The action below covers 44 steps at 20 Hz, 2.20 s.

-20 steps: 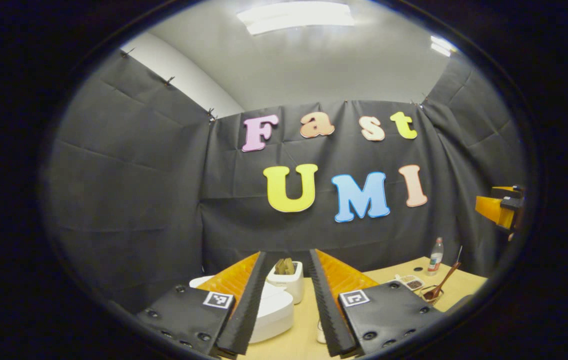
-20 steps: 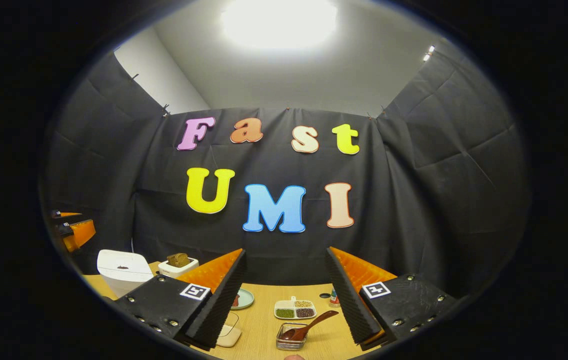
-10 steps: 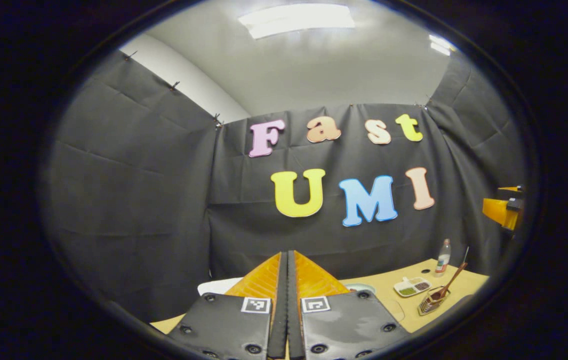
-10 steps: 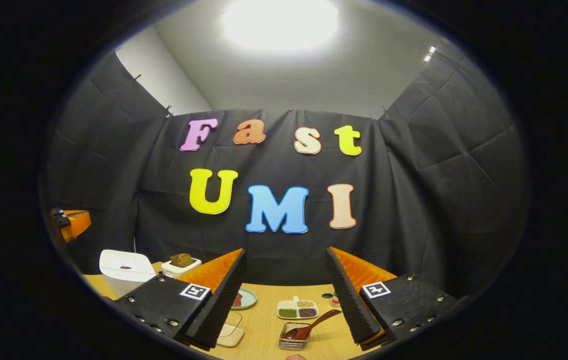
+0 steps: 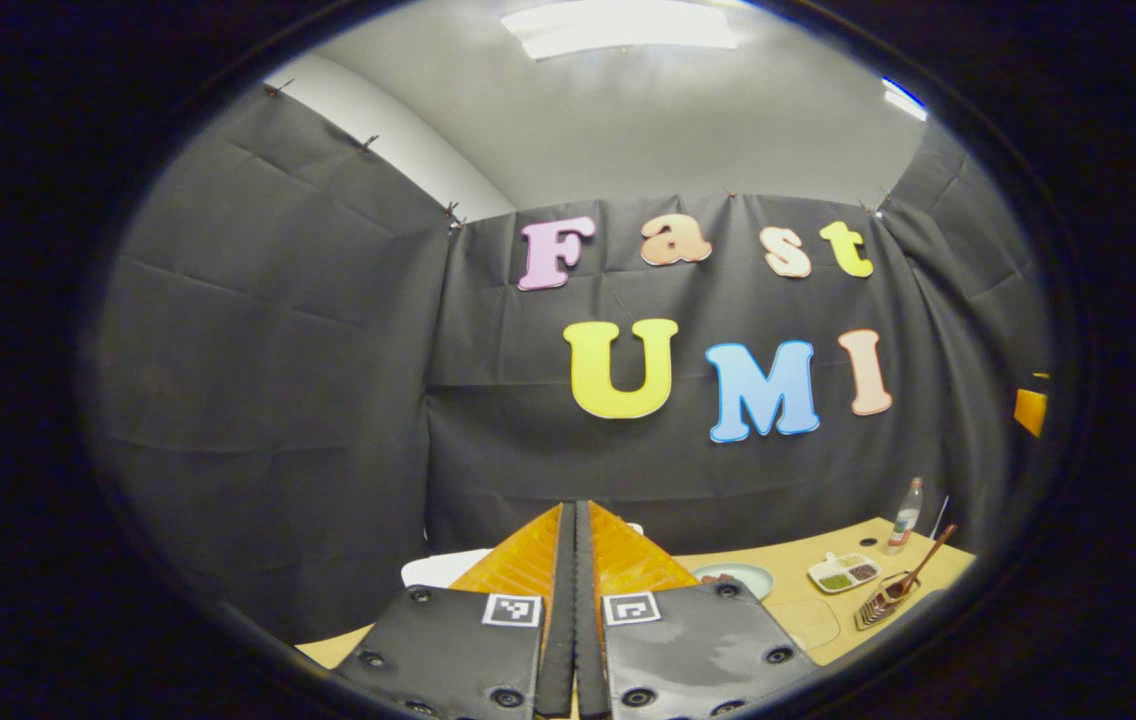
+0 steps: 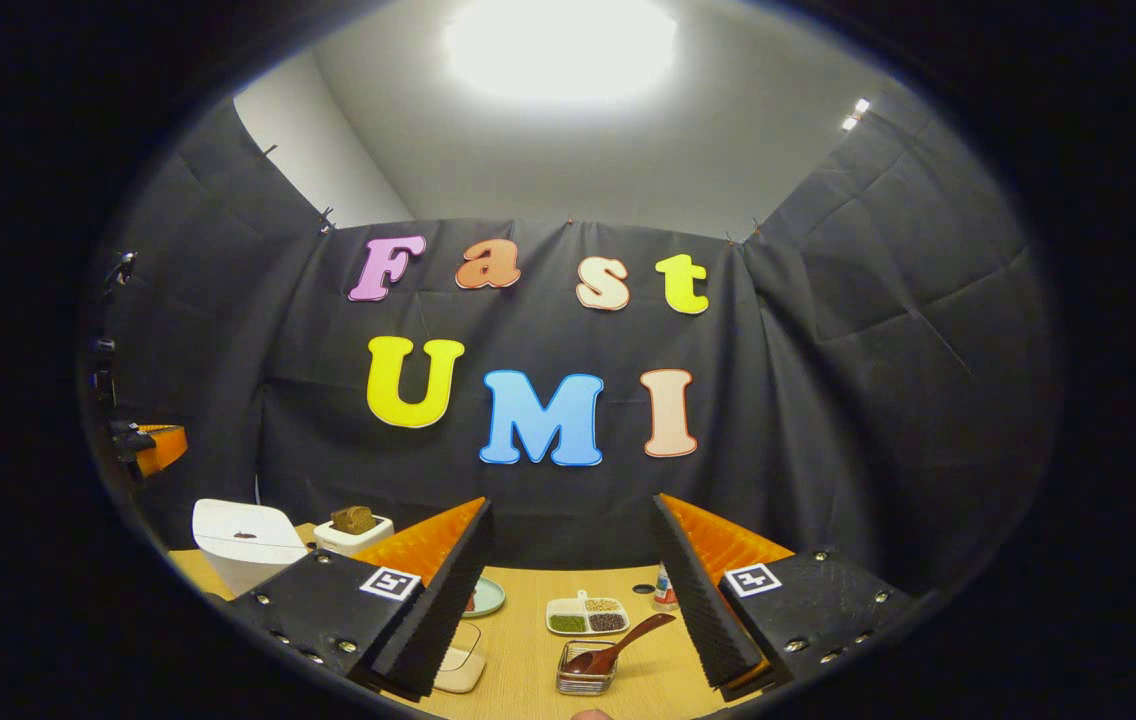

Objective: Close the left gripper, press the button to open the rice cooker; take a wooden spoon from the chopstick holder with the right hand, scoop a spoonful of rice and pour it into the rice cooker, then put the wooden spoon back into the chopstick holder.

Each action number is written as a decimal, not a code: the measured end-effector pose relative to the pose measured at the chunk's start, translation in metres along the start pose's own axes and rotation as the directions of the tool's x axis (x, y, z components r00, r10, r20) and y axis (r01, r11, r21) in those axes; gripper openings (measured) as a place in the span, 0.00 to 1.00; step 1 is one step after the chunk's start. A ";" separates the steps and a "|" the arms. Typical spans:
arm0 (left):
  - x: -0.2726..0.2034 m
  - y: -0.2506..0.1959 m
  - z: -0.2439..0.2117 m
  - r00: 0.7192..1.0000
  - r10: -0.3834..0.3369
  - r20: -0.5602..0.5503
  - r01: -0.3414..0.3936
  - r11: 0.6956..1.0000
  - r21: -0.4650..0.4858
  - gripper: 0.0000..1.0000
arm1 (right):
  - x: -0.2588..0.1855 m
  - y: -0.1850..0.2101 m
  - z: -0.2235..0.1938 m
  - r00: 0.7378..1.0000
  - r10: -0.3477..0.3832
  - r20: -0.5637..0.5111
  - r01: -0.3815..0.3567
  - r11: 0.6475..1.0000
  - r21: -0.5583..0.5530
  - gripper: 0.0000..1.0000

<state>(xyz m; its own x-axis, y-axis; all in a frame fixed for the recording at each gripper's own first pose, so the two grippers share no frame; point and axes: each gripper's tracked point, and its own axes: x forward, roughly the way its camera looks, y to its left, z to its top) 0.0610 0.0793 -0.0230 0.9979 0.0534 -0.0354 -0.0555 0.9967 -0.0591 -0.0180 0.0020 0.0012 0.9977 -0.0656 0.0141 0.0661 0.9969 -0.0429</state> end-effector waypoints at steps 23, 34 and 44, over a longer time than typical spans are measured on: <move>0.123 0.042 -0.199 0.942 -0.030 -0.334 0.008 0.998 -0.067 0.09 | -0.027 0.001 -0.008 0.992 -0.116 -0.058 0.108 0.988 -0.114 0.95; 0.116 0.042 -0.229 0.924 0.021 -0.381 -0.026 1.000 -0.008 0.09 | -0.026 -0.007 -0.009 0.992 -0.108 -0.060 0.100 0.988 -0.117 0.95; 0.120 0.052 -0.176 0.953 0.092 -0.289 -0.096 0.995 0.001 0.09 | -0.019 -0.016 -0.008 0.998 -0.057 -0.041 0.053 0.994 -0.091 0.95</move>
<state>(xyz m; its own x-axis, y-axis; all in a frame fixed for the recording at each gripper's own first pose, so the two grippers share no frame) 0.1720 0.1269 -0.2058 0.9365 0.1251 -0.3277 -0.1509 0.9871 -0.0544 -0.0377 -0.0127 -0.0066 0.9920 -0.1240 -0.0241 0.1197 0.9839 -0.1329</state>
